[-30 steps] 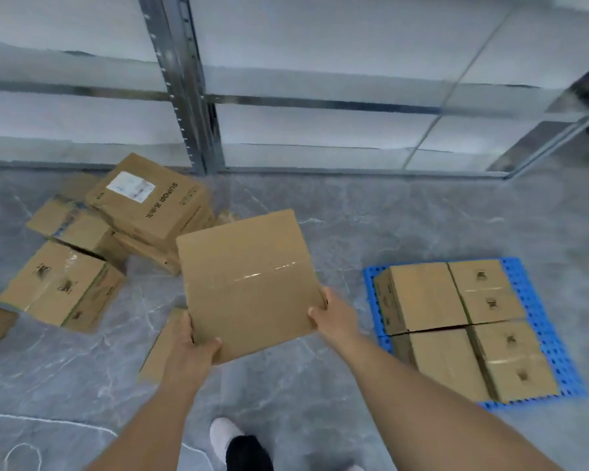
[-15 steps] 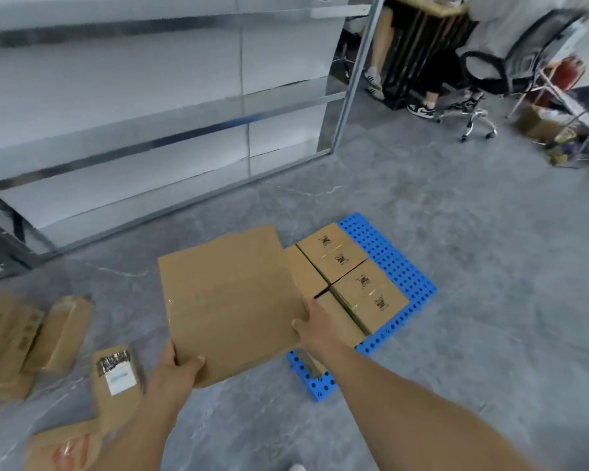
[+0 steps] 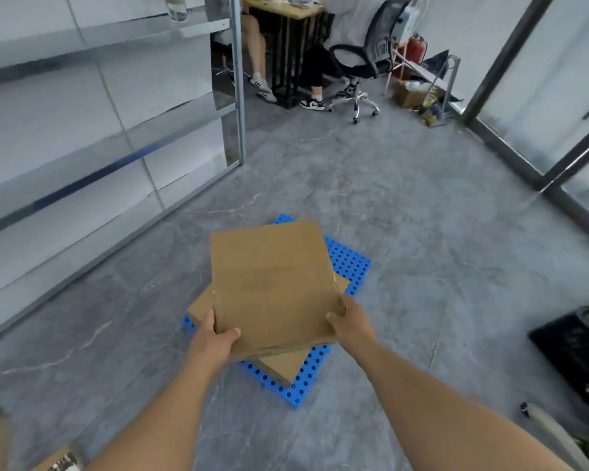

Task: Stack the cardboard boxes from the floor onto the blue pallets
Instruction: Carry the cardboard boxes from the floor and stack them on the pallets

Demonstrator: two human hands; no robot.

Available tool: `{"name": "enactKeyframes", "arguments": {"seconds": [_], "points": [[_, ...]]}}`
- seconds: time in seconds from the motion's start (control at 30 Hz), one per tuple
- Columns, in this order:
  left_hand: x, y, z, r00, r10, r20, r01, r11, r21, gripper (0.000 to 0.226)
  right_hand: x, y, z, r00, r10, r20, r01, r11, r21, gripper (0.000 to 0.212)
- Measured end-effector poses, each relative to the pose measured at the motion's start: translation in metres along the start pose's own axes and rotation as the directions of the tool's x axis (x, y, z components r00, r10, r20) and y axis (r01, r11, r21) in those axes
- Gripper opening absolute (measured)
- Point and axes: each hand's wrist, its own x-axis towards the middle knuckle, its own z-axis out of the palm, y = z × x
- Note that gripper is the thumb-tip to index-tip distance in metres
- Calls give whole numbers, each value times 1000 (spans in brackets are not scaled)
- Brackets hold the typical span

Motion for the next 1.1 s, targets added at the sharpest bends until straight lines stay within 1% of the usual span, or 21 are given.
{"name": "enactKeyframes", "arguments": {"seconds": [0.1, 0.2, 0.27, 0.33, 0.43, 0.53, 0.67, 0.8, 0.93, 1.1], "points": [[6, 26, 25, 997, 27, 69, -30, 999, 40, 76, 5, 11, -28, 996, 32, -84, -26, 997, 75, 50], [11, 52, 53, 990, 53, 133, -66, 994, 92, 75, 12, 22, -59, 984, 69, -166, -53, 994, 100, 37], [14, 69, 73, 985, 72, 159, -90, 990, 108, 73, 21, 29, -81, 978, 83, -193, -61, 991, 118, 32], [16, 87, 96, 983, 86, 162, -106, 987, 118, 73, 33, 36, -106, 975, 87, -203, -57, 987, 149, 32], [18, 112, 135, 984, 105, 141, -124, 984, 130, 68, 58, 49, -146, 974, 60, -217, -26, 987, 156, 36], [16, 137, 182, 987, 125, 104, -140, 979, 147, 63, 87, 66, -188, 980, 47, -196, -11, 984, 179, 39], [9, 168, 245, 991, 125, 49, -129, 987, 99, 62, 126, 88, -246, 990, 5, -144, 26, 975, 219, 42], [8, 200, 296, 992, 124, -14, -123, 990, 74, 54, 164, 97, -297, 993, -52, -110, 74, 975, 207, 42], [17, 221, 331, 991, 121, -55, -118, 992, 47, 45, 203, 96, -334, 990, -97, -101, 116, 972, 205, 46], [42, 240, 356, 991, 87, -104, -86, 996, 16, 56, 252, 84, -355, 984, -158, -79, 169, 974, 149, 46]]}}
